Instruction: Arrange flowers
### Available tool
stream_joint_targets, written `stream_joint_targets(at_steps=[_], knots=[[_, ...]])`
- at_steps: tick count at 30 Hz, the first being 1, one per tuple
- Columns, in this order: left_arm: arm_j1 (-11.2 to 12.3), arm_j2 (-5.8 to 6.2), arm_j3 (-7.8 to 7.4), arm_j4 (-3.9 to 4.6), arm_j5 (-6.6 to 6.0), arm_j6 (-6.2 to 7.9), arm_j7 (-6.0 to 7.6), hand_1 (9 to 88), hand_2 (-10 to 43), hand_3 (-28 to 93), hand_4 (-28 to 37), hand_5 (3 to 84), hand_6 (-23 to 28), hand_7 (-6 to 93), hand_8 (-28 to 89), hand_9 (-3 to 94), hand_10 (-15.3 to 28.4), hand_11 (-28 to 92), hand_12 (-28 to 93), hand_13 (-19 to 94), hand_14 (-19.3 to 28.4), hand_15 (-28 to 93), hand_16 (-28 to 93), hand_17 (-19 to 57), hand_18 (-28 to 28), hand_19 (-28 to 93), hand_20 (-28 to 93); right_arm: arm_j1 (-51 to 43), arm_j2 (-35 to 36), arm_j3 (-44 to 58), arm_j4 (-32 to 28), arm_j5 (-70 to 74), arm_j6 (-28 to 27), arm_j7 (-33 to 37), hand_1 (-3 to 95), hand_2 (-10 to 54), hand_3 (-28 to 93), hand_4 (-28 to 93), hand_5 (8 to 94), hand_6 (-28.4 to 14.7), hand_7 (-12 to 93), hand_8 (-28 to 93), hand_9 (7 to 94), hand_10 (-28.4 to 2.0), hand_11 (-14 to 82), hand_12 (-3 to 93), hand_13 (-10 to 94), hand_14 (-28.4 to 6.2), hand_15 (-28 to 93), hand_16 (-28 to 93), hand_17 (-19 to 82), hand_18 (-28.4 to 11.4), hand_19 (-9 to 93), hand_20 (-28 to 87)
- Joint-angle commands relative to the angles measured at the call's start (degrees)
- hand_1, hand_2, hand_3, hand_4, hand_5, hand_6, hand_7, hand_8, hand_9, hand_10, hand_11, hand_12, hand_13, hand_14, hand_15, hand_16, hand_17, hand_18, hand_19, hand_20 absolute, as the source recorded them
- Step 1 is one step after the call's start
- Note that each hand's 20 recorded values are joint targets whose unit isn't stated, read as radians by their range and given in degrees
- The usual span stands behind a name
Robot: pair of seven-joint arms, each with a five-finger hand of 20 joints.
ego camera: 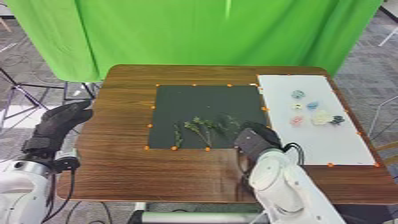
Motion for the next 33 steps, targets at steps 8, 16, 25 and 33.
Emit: stream_joint_targets(at_steps=[8,16,25,33], knots=[[0.35,-0.04,0.06,-0.33,0.27,-0.69,-0.84,31.9,5.8,61,-20.3,44.5,3.8,14.6,-8,46.1,14.2,23,11,36,17.6,15,-1,3.5,10.9,10,12,0.31,-2.80,-1.78,2.42,7.10,22.61,-12.76,74.2,-9.5,48,-8,71.7,-5.2,42,1,89.3,-12.4,7.8,35.0,94,-0.1,56,18,79,-2.6,77,47],[0.42,0.18,0.17,-0.36,0.30,-0.60,-0.59,31.9,5.7,61,-20.3,44.5,3.8,14.6,-8,46.0,14.3,23,11,36,17.6,15,-1,3.5,10.9,10,13,0.61,0.21,-5.40,1.81,0.33,23.41,-10.20,73.0,-9.5,50,-8,71.0,-4.7,44,0,89.3,-12.0,7.8,35.3,94,-0.3,55,18,78,-3.0,77,47],[-0.08,0.22,0.71,-0.15,0.32,-0.79,-0.55,32.0,5.7,61,-20.2,44.5,3.8,14.5,-8,46.0,14.2,23,11,36,17.6,15,-1,3.4,10.9,10,13,4.42,7.57,-10.66,1.79,-29.83,21.40,10.25,72.2,-9.5,51,-8,71.8,-4.4,43,-1,89.9,-11.9,7.7,35.3,94,-0.3,56,19,78,-3.4,77,47],[-0.08,0.16,0.75,-0.12,0.31,-0.85,-0.61,32.0,5.7,61,-20.0,44.4,3.8,14.5,-8,46.0,14.2,23,11,36,17.6,15,-1,3.4,11.0,10,13,3.65,11.93,4.16,4.12,-20.51,7.48,0.69,71.8,-9.5,52,-9,72.7,-4.3,42,0,90.6,-12.1,7.7,35.5,94,-0.3,56,19,78,-3.4,77,47]])
